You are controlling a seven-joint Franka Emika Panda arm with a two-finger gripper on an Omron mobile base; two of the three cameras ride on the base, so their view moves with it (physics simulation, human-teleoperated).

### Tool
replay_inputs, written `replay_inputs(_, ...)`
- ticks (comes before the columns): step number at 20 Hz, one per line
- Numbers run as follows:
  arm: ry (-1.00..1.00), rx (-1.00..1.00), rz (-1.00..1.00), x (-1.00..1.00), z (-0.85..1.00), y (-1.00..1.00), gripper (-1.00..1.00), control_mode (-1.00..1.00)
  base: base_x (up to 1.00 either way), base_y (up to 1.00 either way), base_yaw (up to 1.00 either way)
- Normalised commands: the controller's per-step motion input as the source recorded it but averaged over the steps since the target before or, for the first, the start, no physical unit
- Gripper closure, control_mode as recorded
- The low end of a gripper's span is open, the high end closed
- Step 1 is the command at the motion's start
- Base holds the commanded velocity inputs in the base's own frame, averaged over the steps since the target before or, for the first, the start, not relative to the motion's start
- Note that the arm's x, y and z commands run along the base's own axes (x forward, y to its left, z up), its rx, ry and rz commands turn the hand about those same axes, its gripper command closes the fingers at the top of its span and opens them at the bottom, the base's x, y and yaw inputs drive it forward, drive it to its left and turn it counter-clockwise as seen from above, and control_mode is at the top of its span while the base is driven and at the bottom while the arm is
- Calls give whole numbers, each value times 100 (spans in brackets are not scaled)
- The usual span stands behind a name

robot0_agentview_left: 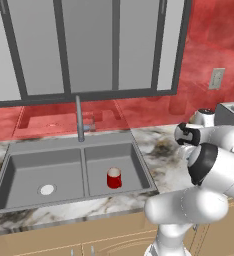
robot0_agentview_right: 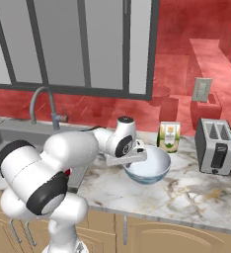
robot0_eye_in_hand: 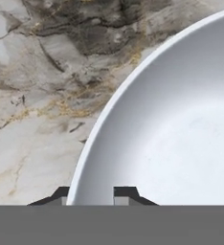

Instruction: Pick the mug and place it in the sink. Pick the bowl and place it in the open cabinet and then close the cabinet.

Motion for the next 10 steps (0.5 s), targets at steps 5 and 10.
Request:
replay_inputs(5, 5, -4, 10, -20, 16, 23, 100, -100, 0, 0, 0)
replay_inputs(10, 0, 4, 33, 0, 85, 29, 100, -100, 0, 0, 0)
